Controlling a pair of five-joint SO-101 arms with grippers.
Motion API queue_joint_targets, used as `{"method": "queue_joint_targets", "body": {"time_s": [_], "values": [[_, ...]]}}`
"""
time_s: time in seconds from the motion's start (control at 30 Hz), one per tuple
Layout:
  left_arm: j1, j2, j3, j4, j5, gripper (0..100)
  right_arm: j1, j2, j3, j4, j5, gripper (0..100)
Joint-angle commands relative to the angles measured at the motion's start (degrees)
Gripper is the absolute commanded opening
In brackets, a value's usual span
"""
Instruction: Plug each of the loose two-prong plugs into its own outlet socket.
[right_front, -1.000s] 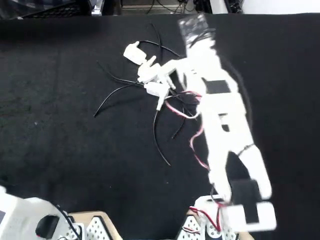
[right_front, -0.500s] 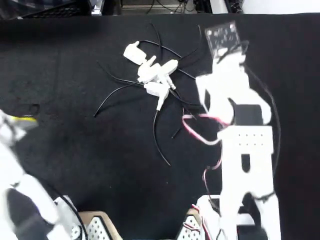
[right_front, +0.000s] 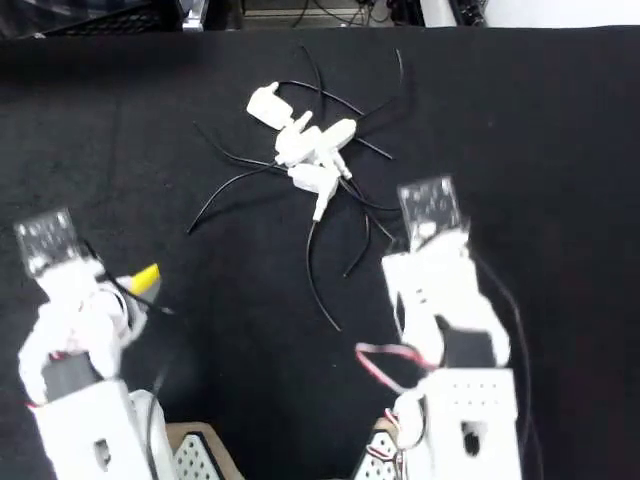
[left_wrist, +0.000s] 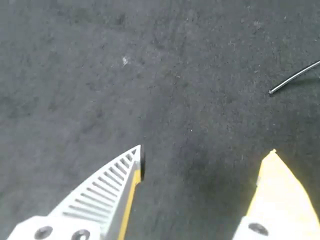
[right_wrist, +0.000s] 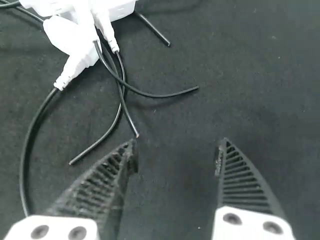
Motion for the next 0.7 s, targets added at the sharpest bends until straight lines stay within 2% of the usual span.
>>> {"method": "queue_joint_targets", "body": {"time_s": [0.0, 0.07, 0.2, 0.37, 0.53, 0.67], "values": [[1.6, -23.4, 14.5, -2.5, 3.3, 36, 0.9, -18.8, 14.6, -3.7, 0.4, 25.1], [2.7, -26.2, 17.4, -2.5, 5.1, 36, 0.9, -26.9, 19.8, -3.3, 0.4, 25.1], [11.2, -21.1, 18.1, -2.4, 6.9, 36, 0.4, -37.8, 20.7, 4.7, -1.4, 25.1], [21.9, -20.7, 20.7, -3.7, 6.8, 36, -0.9, -35.7, 21.1, 6.4, -4.5, 25.1], [23.3, -20.6, 20.7, 0.4, 7.0, 36, -1.0, -32.7, 21.2, 9.2, -4.5, 25.3], [23.3, -20.9, 20.7, 3.3, 6.8, 36, -0.8, -32.5, 21.3, 16.3, -4.5, 25.3]]}}
